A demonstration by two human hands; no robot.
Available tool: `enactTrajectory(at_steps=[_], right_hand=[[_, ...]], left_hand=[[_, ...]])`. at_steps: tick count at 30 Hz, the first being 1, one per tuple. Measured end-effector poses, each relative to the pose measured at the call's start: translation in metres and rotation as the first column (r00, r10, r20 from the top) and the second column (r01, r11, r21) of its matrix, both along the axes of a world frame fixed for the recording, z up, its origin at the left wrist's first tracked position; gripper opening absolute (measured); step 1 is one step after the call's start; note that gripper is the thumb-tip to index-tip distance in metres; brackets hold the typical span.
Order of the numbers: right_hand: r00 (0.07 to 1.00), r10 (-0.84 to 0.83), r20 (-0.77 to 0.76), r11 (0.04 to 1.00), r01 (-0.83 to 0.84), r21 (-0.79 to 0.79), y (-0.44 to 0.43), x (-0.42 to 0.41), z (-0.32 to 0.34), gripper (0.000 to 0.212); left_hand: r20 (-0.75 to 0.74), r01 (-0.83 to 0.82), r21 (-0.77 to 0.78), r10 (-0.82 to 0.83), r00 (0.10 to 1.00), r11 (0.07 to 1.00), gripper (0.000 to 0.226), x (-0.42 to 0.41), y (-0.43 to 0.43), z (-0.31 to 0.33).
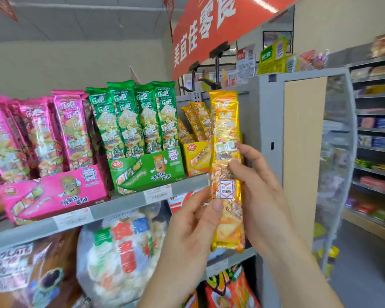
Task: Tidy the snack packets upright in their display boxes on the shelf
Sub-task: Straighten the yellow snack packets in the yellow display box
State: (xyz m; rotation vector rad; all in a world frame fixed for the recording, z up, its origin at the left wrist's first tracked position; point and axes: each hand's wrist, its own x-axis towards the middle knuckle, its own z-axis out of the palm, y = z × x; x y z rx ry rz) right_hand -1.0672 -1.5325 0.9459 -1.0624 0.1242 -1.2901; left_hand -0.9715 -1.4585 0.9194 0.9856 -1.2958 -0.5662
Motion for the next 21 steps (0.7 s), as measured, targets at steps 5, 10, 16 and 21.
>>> enactTrajectory(at_steps=[5,10,16,21], right_hand=[[0.973,0.23,0.024,0.973,-0.23,-0.003,0.022,0.0,-0.012,0.055],[0.97,0.241,0.036,0.97,-0.242,0.015,0.039,0.003,-0.023,0.051],[0.97,0.244,-0.015,0.97,-0.244,-0.003,0.039,-0.001,-0.027,0.064],[0.948,0.318,0.0,0.946,-0.318,-0.068,0.024,-0.013,-0.028,0.057]], left_hand=[[-0.058,0.192,0.033,-0.19,0.98,0.981,0.034,0.013,0.024,-0.011],[-0.088,0.255,0.026,-0.252,0.964,0.967,0.035,0.021,0.037,-0.021],[-0.066,0.058,-0.001,-0.058,0.996,0.998,0.03,0.014,0.041,-0.036],[-0.066,-0.128,-0.035,0.126,0.99,0.991,0.024,0.001,0.038,-0.036]])
